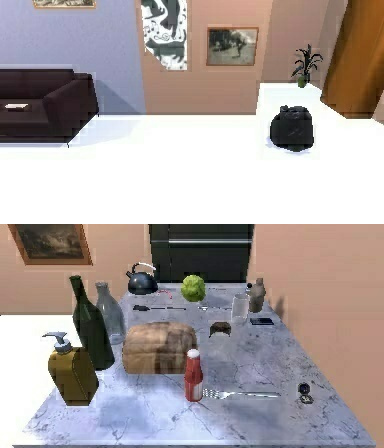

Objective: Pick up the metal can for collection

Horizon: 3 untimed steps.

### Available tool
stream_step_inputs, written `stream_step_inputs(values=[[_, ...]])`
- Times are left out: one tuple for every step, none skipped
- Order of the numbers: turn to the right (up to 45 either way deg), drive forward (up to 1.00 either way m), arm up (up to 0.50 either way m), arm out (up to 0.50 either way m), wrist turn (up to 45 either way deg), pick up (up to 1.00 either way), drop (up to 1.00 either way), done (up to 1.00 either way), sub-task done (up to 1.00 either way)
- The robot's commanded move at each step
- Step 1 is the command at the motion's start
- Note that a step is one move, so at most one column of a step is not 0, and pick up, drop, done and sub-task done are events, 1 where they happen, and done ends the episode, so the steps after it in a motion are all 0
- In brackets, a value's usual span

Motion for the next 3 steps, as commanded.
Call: stream_step_inputs(values=[[0.0,0.0,0.38,0.0,0.0,0.0,0.0,0.0,0.0],[0.0,0.0,0.0,0.5,0.0,0.0,0.0,0.0,0.0],[0.0,0.0,0.0,0.0,45.0,0.0,0.0,0.0,0.0]])
